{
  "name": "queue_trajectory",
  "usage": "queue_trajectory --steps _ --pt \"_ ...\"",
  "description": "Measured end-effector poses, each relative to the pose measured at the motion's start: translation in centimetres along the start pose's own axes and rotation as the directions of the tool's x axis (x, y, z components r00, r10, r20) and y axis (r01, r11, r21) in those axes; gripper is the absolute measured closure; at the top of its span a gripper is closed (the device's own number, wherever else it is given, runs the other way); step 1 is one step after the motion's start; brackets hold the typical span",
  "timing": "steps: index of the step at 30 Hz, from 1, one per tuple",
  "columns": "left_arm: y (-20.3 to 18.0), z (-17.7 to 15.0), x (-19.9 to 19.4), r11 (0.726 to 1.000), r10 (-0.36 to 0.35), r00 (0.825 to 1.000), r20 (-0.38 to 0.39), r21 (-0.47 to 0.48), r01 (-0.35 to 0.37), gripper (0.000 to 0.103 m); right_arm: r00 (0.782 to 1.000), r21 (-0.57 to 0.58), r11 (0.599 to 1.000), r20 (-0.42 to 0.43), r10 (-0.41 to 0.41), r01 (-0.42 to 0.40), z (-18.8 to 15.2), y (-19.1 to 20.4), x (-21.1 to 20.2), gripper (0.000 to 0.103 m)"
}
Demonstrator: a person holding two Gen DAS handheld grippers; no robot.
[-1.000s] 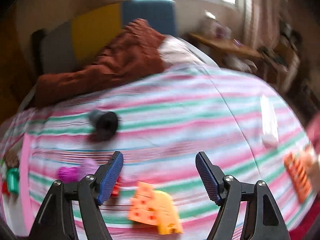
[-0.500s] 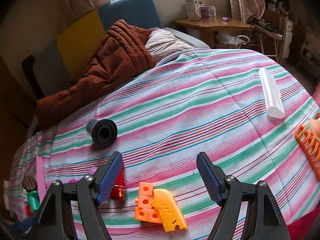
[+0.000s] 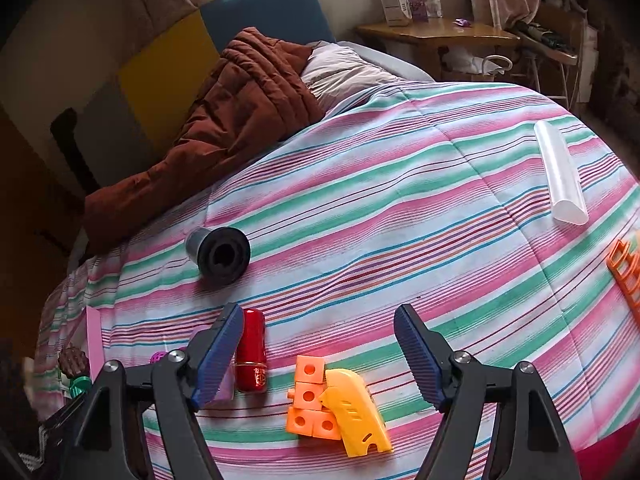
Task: Organize rigid objects
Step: 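Grasp the magenta dotted cup with the left gripper while the right gripper grasps the black cylinder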
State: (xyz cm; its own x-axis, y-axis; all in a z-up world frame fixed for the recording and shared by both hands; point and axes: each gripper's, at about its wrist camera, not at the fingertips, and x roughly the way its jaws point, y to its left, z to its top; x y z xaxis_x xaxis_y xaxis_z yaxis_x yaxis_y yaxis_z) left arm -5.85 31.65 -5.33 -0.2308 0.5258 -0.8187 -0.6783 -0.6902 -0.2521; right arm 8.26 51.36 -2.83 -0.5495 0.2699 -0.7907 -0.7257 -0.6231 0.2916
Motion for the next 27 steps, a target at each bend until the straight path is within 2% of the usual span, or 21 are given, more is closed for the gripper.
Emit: queue_trajectory --steps 3,6,10,15,20,24,27 --pt "0.4 0.7 1.6 1.0 0.0 1.0 0.004 -0.027 0.0 0.047 1.0 -0.005 1.0 -0.011 0.001 -0.001 -0.1 0.1 0.2 0.025" --pt "1.0 0.8 3.4 0.999 0.007 1.0 -0.025 -0.038 -0.008 0.067 1.0 -0.019 1.0 -0.014 -0.003 0.002 -0.1 0.4 0.4 0.025" --pt "1.7 0.4 2.9 0.999 -0.007 1.0 0.006 -0.039 0.007 0.068 1.0 -0.044 0.999 -0.014 -0.018 0.018 -0.3 0.8 0.7 0.025" --pt "2.1 -1.0 1.7 1.0 0.024 0.999 0.02 -0.011 -0.024 0.068 0.999 -0.091 0.995 -0.027 -0.034 0.031 -0.8 1.5 1.1 0.025" --pt "2.7 -2.0 1.8 1.0 0.027 1.0 -0.005 -0.012 -0.027 0.07 0.997 -0.158 0.987 -0.075 -0.019 0.007 -1.3 2.7 1.7 0.025" --pt "2.7 -2.0 1.9 1.0 0.028 1.0 0.0 0.002 -0.028 0.07 0.996 -0.312 0.95 -0.088 -0.016 -0.012 0.0 5.7 2.1 0.026" --pt "2.7 -1.9 2.1 1.0 0.025 1.0 0.003 0.0 -0.025 0.07 0.996 -0.459 0.888 -0.09 -0.023 -0.021 2.1 8.8 2.9 0.026"
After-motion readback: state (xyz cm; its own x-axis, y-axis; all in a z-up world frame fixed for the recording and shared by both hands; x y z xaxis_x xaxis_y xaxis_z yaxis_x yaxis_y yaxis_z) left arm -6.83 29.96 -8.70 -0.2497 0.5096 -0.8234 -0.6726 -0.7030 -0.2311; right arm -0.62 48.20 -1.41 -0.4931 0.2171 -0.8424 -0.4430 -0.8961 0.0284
